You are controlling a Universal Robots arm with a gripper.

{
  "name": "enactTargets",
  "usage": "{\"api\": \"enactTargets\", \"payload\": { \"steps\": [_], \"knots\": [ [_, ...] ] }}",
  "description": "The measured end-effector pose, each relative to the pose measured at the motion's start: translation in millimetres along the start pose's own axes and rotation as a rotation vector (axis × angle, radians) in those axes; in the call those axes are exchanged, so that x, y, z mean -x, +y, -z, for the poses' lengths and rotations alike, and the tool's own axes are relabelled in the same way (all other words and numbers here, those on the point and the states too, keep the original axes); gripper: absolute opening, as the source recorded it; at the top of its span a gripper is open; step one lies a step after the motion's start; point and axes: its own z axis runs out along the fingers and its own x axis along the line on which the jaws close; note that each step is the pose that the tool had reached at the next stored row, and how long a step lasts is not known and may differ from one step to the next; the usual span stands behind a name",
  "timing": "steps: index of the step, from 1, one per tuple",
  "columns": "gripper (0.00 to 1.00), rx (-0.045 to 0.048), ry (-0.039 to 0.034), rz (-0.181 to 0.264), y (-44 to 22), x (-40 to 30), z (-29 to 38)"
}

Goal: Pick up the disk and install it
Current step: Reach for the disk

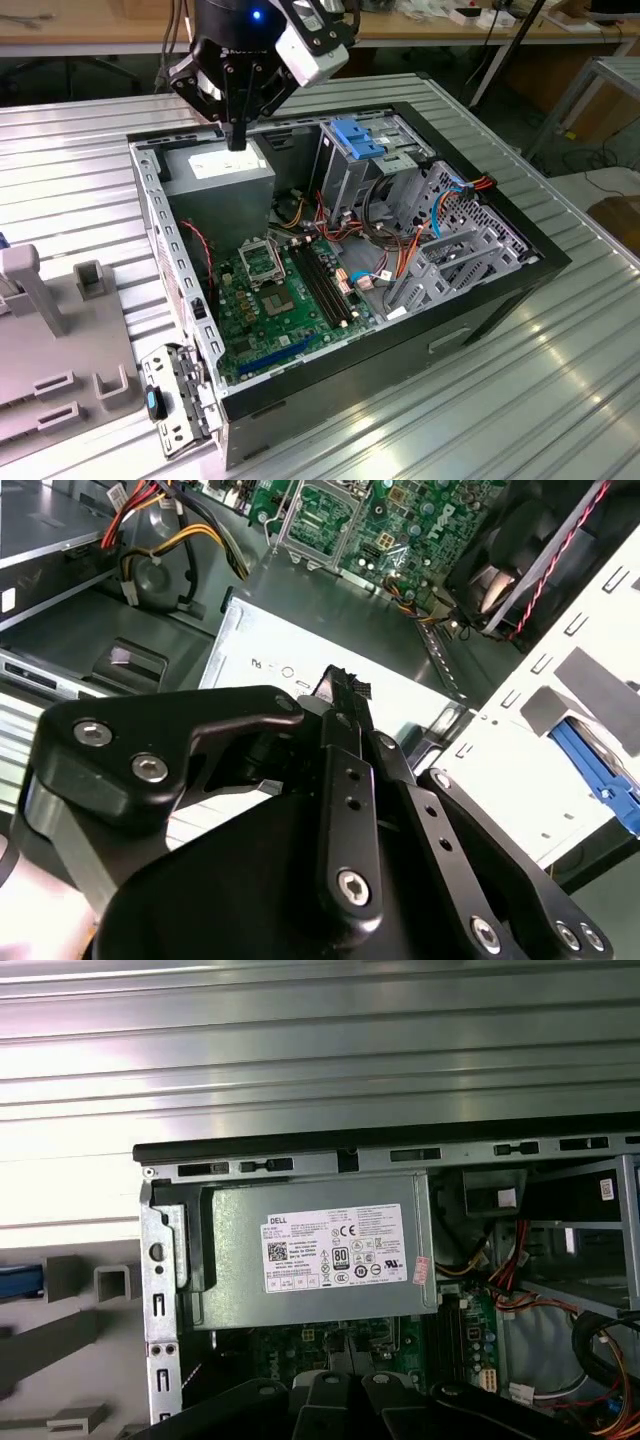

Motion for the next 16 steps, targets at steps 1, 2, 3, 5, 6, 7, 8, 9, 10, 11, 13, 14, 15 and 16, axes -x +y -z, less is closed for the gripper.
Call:
{"api": "enactTargets", "payload": {
  "steps": [1, 2, 3, 5, 6, 7, 8, 9, 10, 11, 13, 14, 15, 16],
  "knots": [
    [0.11, 0.0001, 0.0000, 0.000, -0.1, -1.1, 0.0],
    [0.11, 0.0000, 0.0000, 0.000, -0.1, -1.6, 0.0],
    [0.11, 0.0000, 0.0000, 0.000, -0.2, -2.4, 0.0],
    [0.11, 0.0001, 0.0000, 0.000, -0.4, -5.7, 0.1],
    [0.11, 0.0000, 0.0000, 0.000, -0.5, -6.9, 0.2],
    [0.11, 0.0001, 0.0000, 0.000, -0.6, -7.8, 0.2],
    [0.11, 0.0000, 0.0000, 0.000, -0.7, -9.0, 0.2],
    [0.11, 0.0000, 0.0000, 0.000, -0.8, -10.2, 0.3],
    [0.11, 0.0000, 0.0000, 0.000, -0.8, -11.0, 0.3],
    [0.11, 0.0001, -0.0001, 0.000, -0.9, -11.8, 0.3],
    [0.11, 0.0001, 0.0000, 0.000, -1.0, -13.4, 0.3],
    [0.11, 0.0001, -0.0001, 0.000, -1.1, -14.6, 0.4],
    [0.11, 0.0001, -0.0001, 0.000, -1.2, -15.4, 0.4],
    [0.11, 0.0001, -0.0001, 0.000, -1.2, -16.1, 0.4]
  ]
}}
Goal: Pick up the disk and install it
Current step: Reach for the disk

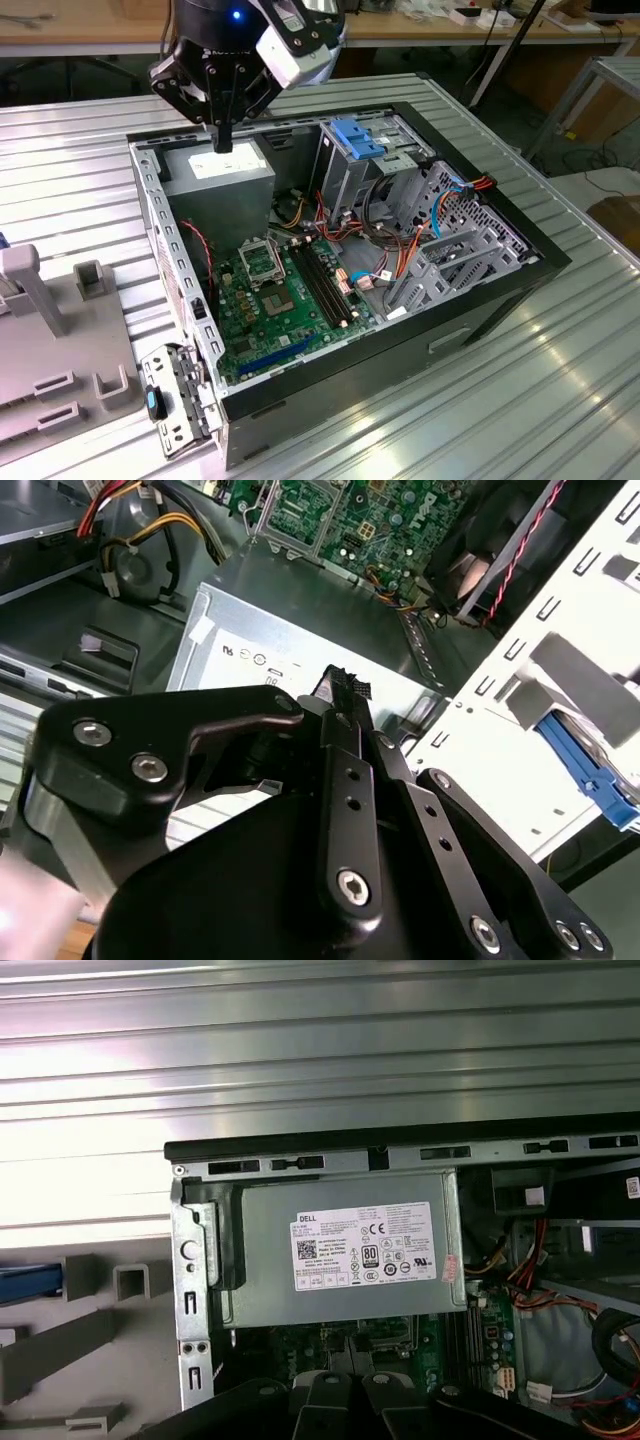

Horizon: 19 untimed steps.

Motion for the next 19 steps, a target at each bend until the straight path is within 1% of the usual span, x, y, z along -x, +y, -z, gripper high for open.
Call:
{"api": "enactTargets", "payload": {
  "steps": [5, 10, 12, 13, 16, 17, 19],
  "knots": [
    [0.11, 0.0000, 0.0000, 0.000, -0.4, -5.9, 0.2],
    [0.11, 0.0000, 0.0000, 0.000, -1.2, -15.6, 0.4],
    [0.11, 0.0000, 0.0000, 0.000, -1.4, -18.0, 0.5],
    [0.11, 0.0000, 0.0000, 0.000, -1.5, -20.1, 0.6],
    [0.11, 0.0000, 0.0000, 0.000, -2.3, -29.9, 0.8],
    [0.11, 0.0000, 0.0000, 0.000, -2.4, -32.0, 0.9],
    [0.11, 0.0000, 0.0000, 0.000, -2.6, -34.1, 1.0]
  ]
}}
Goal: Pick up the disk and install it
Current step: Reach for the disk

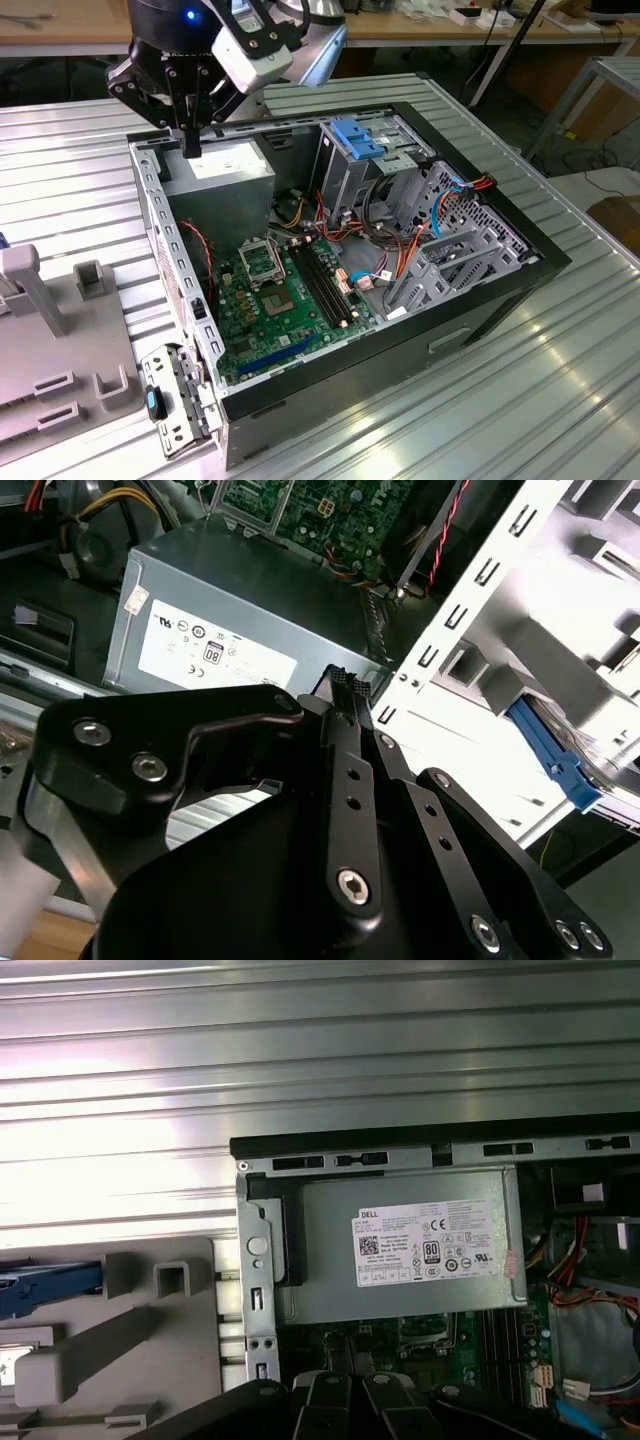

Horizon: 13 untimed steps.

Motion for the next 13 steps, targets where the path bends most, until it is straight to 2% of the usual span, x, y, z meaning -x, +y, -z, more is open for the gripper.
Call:
{"api": "enactTargets", "payload": {
  "steps": [3, 13],
  "knots": [
    [0.11, 0.0000, 0.0000, 0.000, -0.5, -6.1, 0.2],
    [0.11, -0.0001, 0.0000, 0.000, -1.5, -20.2, 0.6]
  ]
}}
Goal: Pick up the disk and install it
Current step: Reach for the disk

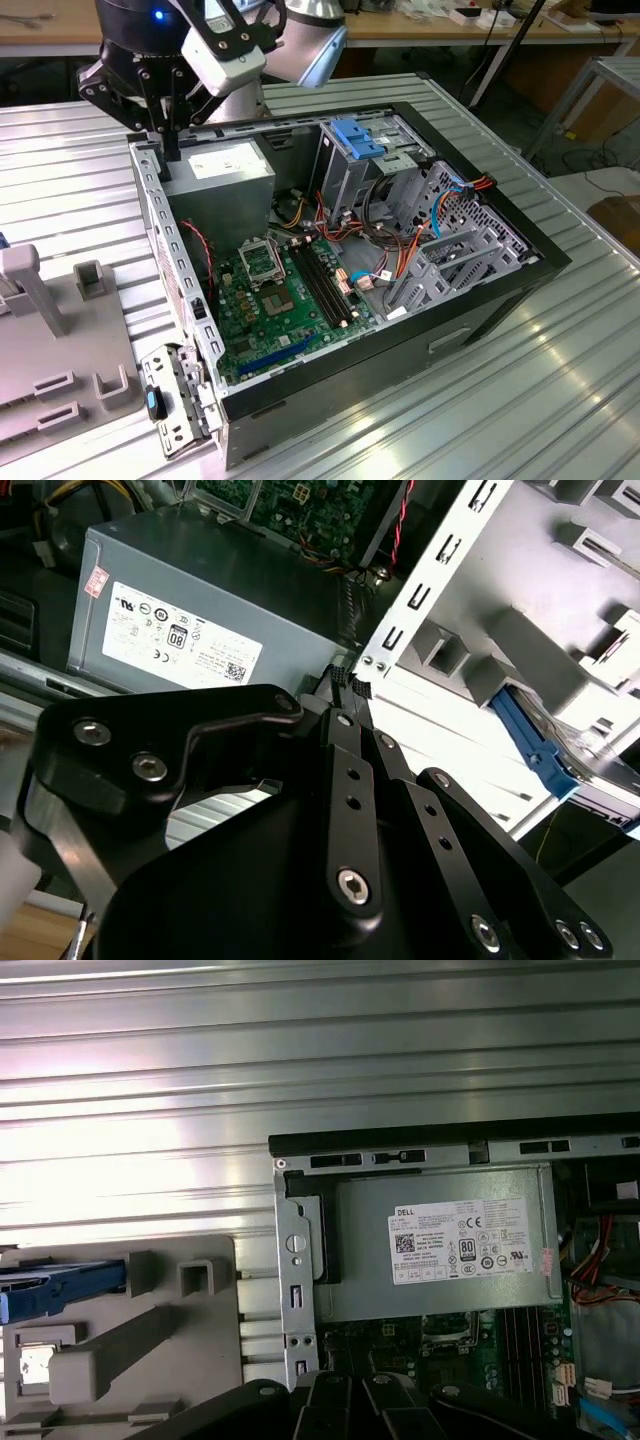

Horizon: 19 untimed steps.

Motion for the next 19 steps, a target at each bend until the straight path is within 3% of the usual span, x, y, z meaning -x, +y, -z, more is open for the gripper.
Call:
{"api": "enactTargets", "payload": {
  "steps": [19],
  "knots": [
    [0.11, 0.0000, -0.0001, 0.000, -2.0, -27.2, 0.7]
  ]
}}
